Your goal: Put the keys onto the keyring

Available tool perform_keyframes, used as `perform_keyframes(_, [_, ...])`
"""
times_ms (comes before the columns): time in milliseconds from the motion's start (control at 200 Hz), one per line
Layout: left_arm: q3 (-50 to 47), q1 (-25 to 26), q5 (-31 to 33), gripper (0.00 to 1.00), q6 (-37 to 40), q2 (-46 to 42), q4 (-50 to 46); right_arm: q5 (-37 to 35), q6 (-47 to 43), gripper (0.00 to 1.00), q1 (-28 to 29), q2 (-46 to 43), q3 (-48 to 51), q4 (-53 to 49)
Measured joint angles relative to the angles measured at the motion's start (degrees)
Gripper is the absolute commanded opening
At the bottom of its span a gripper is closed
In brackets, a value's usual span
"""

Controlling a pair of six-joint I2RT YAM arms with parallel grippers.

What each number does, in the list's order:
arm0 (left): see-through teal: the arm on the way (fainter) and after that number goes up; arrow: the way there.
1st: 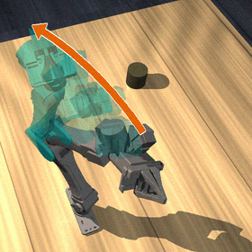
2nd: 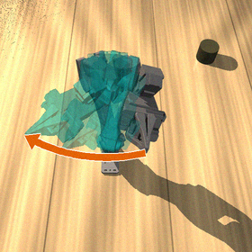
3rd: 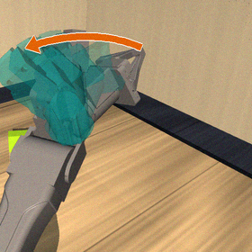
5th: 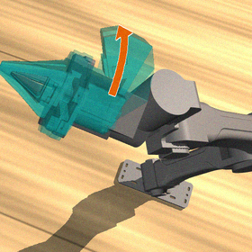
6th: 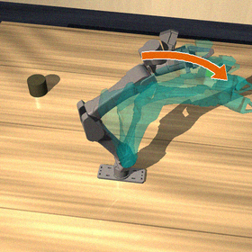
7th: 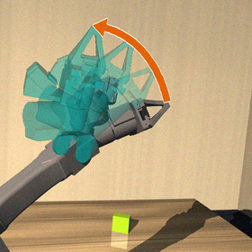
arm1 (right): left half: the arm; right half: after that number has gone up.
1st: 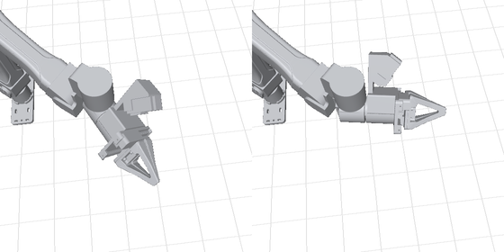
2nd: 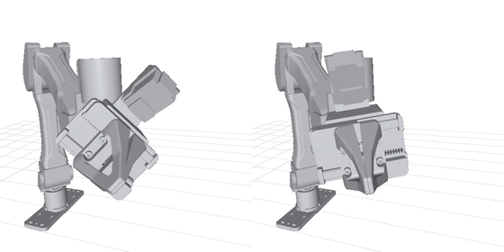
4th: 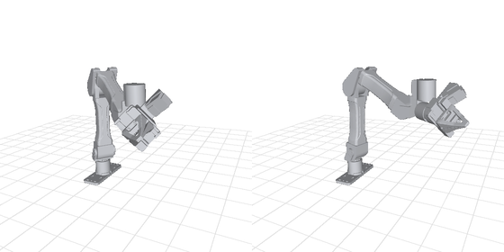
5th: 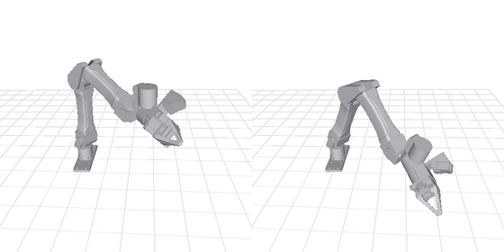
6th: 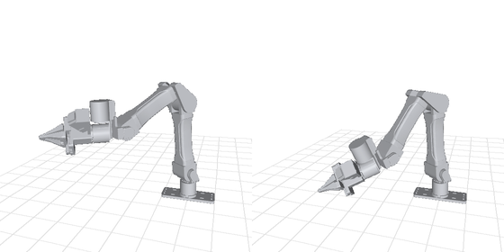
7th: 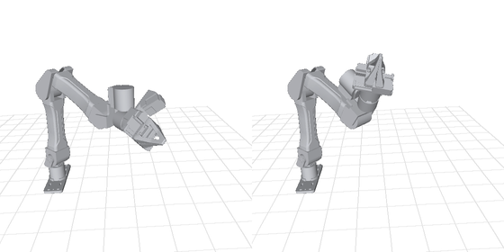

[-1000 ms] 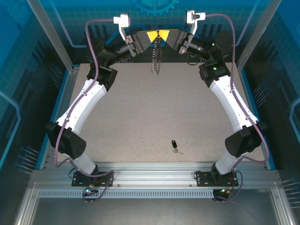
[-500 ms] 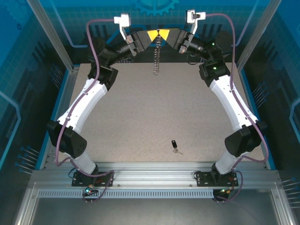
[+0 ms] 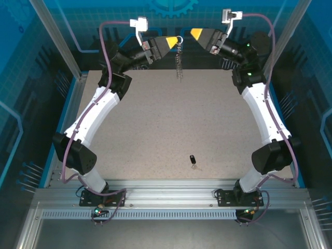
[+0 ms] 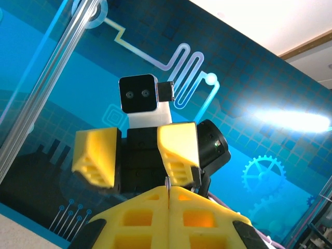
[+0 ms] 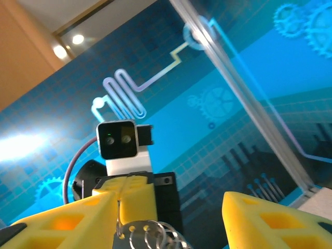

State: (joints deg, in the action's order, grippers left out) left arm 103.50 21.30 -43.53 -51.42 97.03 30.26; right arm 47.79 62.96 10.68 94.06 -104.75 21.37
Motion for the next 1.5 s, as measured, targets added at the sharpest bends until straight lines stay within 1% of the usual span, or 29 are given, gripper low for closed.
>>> perform_keyframes(95, [0.0, -0.4, -1.4, 0.00, 1.0, 0.0, -1.2, 1.2, -3.5, 0.57, -1.4, -1.7, 0.0, -5.4])
perform_keyframes(255, [0.8, -1.3, -4.4, 0.00, 3.8, 0.0, -4.7, 4.2, -12.7, 0.56, -1.0, -2.7, -3.9, -18.4])
perform_keyframes(440, [3.8, -1.6, -8.0, 0.00, 9.6, 0.0, -11.7, 6.3, -24.4, 0.56, 1.4, -2.7, -9.6, -33.8])
perform_keyframes(620, [7.0, -1.6, -10.7, 0.00, 15.7, 0.0, -17.8, 7.3, -32.7, 0.54, 3.2, -2.6, -12.9, -43.5])
perform_keyframes(865, [9.6, -1.6, -13.3, 0.00, 21.5, 0.0, -24.3, 8.2, -37.0, 0.52, 4.0, -1.7, -13.7, -47.6])
perform_keyframes(1145, [9.7, -1.6, -14.3, 0.00, 24.9, 0.0, -29.1, 9.6, -38.6, 0.48, 6.2, 1.5, -18.0, -49.3])
perform_keyframes(1255, [9.7, -1.6, -14.4, 0.00, 25.7, 0.0, -30.3, 9.7, -38.8, 0.40, 6.4, 2.1, -18.7, -49.5])
perform_keyframes(1311, [9.7, -1.6, -14.5, 0.00, 26.1, 0.0, -30.6, 9.7, -39.2, 0.34, 6.5, 2.2, -18.7, -49.7])
perform_keyframes(1421, [9.7, -1.6, -14.5, 0.00, 26.6, 0.0, -31.4, 9.8, -39.2, 0.27, 6.6, 2.4, -18.8, -50.2])
perform_keyframes(1501, [9.7, -1.6, -14.4, 0.00, 27.0, 0.0, -31.8, 9.9, -39.7, 0.19, 6.7, 2.6, -18.8, -50.6])
